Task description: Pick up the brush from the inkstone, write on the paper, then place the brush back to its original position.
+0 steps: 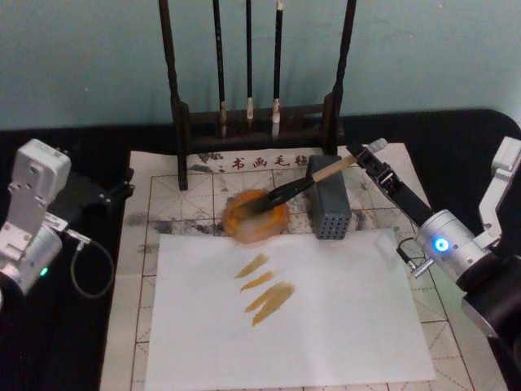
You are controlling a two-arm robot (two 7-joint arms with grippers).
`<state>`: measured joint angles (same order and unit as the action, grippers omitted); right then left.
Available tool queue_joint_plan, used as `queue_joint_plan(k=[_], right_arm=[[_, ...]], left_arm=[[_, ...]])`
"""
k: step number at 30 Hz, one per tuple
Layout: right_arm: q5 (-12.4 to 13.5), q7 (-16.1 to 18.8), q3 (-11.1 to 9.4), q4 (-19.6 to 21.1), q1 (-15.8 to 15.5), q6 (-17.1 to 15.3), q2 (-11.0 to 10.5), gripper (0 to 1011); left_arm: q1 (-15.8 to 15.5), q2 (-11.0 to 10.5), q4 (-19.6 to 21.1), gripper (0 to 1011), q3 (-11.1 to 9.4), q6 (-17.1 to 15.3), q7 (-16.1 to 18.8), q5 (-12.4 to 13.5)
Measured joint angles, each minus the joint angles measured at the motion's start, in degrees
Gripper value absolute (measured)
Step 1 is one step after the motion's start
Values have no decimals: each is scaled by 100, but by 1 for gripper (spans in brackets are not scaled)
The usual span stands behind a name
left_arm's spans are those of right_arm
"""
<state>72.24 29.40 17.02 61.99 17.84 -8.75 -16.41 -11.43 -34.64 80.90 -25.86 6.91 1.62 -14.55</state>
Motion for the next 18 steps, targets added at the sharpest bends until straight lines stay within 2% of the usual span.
queue_joint_plan(k=[4, 10, 11, 12, 18], right_arm=[[0, 0, 0, 0, 0, 0, 0, 499], [0, 0, 0, 0, 0, 0, 0, 283], [0, 0, 0, 0, 0, 0, 0, 283], [0, 0, 0, 0, 0, 0, 0, 217], [0, -1, 0, -1, 0, 0, 0, 181]], left_arm=[[0, 0, 0, 1001, 0, 0, 0, 0], [0, 0, 0, 1001, 0, 0, 0, 0], [0, 0, 0, 1001, 0, 0, 0, 0], [0, 0, 0, 1001, 0, 0, 0, 0], [0, 0, 0, 1001, 0, 0, 0, 0]])
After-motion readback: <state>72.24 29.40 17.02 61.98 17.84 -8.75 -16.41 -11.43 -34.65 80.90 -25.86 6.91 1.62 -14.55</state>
